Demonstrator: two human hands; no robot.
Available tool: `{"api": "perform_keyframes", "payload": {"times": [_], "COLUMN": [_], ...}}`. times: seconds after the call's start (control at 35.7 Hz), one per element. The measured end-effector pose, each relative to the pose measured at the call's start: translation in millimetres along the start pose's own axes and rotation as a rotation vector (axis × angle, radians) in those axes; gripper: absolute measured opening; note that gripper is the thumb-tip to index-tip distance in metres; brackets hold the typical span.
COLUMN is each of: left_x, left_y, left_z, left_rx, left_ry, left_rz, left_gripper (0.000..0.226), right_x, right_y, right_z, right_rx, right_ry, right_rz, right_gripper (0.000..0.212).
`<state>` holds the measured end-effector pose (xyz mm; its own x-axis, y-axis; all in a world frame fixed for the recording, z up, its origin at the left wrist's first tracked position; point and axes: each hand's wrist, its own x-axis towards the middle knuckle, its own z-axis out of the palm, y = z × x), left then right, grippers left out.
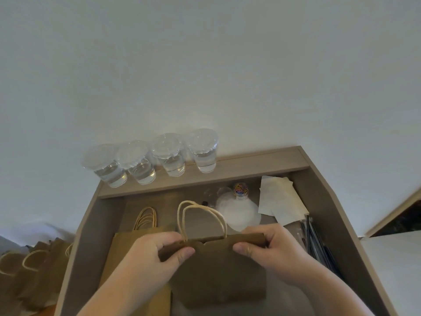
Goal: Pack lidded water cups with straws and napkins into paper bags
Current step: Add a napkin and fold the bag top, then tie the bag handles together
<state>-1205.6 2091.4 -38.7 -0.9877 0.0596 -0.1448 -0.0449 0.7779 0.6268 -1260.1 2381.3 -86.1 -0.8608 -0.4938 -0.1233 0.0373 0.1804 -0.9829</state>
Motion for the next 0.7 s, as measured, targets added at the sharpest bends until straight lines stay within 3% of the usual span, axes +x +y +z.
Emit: {"api": "perform_keyframes", "payload": {"times": [0.08, 0.2, 0.25, 0.31, 0.36, 0.45, 0.5, 0.7], "left_x": [-0.5, 7.3, 10.8, 11.8, 10.9, 10.3, 10.3, 7.4], "left_y": [5.0, 17.0, 17.8, 15.5, 14.4, 15.0, 15.8, 22.6], "left_z": [-2.6, -0.8, -1.3, -3.4, -6.0, -8.7, -11.0, -14.2], "left_rx": [0.087, 0.072, 0.061, 0.065, 0.055, 0.039, 0.028, 0.03], "left_ry": [-0.046, -0.084, -0.104, -0.12, -0.127, -0.151, -0.171, -0.116], "left_rz": [0.037, 0.08, 0.092, 0.124, 0.142, 0.145, 0.148, 0.185], "left_gripper": [0.018, 0.02, 0.015, 0.013, 0.015, 0.011, 0.013, 0.015], "right_x": [2.4, 12.7, 20.6, 33.3, 56.9, 109.2, 139.4, 202.7], "right_y": [-4.7, -5.8, 1.8, 16.6, 36.0, 67.5, 83.4, 101.1], "right_z": [-5.7, -22.7, -37.9, -50.3, -58.2, -61.9, -61.8, -62.1], "right_rx": [-0.036, -0.056, 0.028, 0.336, 0.49, -0.114, -0.341, -0.657], "right_ry": [-0.081, -0.209, -0.385, -0.487, -0.344, 0.129, 0.315, 0.395], "right_rz": [0.025, 0.082, 0.039, 0.062, 0.17, 0.271, 0.31, 0.305], "right_gripper": [0.022, 0.012, 0.035, 0.057, 0.056, 0.021, 0.013, 0.028]}}
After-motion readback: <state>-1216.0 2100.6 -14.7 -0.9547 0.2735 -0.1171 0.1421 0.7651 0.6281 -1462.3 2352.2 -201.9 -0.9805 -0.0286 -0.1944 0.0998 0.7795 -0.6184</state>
